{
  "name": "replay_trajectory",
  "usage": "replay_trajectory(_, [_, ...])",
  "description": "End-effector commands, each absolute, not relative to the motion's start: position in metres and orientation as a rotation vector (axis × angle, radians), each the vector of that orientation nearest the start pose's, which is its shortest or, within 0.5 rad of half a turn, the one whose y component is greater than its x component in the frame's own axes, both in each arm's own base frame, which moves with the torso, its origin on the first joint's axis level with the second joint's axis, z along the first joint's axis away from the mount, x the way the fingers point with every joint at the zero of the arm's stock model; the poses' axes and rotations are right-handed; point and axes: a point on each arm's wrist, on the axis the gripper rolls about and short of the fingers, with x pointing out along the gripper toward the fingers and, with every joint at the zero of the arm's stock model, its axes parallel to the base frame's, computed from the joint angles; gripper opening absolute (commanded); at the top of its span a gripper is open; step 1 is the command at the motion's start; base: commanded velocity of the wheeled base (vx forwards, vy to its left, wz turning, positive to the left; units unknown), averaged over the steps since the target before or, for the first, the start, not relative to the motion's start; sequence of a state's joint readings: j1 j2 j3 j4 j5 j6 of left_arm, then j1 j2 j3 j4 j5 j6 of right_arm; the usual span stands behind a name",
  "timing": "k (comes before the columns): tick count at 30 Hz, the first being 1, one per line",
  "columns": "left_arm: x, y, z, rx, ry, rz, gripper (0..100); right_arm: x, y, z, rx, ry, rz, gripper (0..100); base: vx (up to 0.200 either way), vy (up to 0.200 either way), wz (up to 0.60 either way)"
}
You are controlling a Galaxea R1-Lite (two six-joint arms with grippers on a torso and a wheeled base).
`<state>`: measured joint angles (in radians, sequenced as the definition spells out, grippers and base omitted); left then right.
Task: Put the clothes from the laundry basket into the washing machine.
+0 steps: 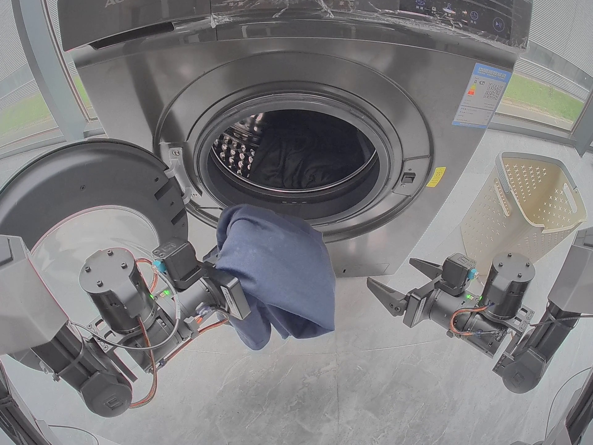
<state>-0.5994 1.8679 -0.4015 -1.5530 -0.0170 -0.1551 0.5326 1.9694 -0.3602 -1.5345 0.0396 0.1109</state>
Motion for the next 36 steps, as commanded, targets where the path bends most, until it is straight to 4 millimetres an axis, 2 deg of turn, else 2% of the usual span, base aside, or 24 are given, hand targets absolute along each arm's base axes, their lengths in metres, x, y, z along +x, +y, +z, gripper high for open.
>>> replay_trajectory(1, [0.2348,-0.1605,0.1293,-0.177,-0.037,-0.620,0,0.2469,0.1470,0.0907,0.088,0.107,0.569,100,0.000,0.000,0.00])
replay_trajectory(4, [0.2350,-0.1606,0.1295,-0.175,-0.037,-0.619,0,0.2472,0.1472,0.0907,0.089,0.105,0.569,100,0.000,0.000,0.00])
replay_trajectory(10, [0.2348,-0.1605,0.1293,-0.172,-0.038,-0.620,0,0.2472,0.1472,0.0907,0.090,0.106,0.569,100,0.200,0.000,0.00])
replay_trajectory(28, [0.2356,-0.1615,0.1273,-0.157,-0.035,-0.619,0,0.2449,0.1499,0.0900,0.091,0.112,0.579,100,0.000,0.000,0.00])
replay_trajectory(36, [0.2354,-0.1614,0.1270,-0.157,-0.034,-0.619,0,0.2445,0.1506,0.0900,0.091,0.112,0.582,100,0.200,0.000,0.00])
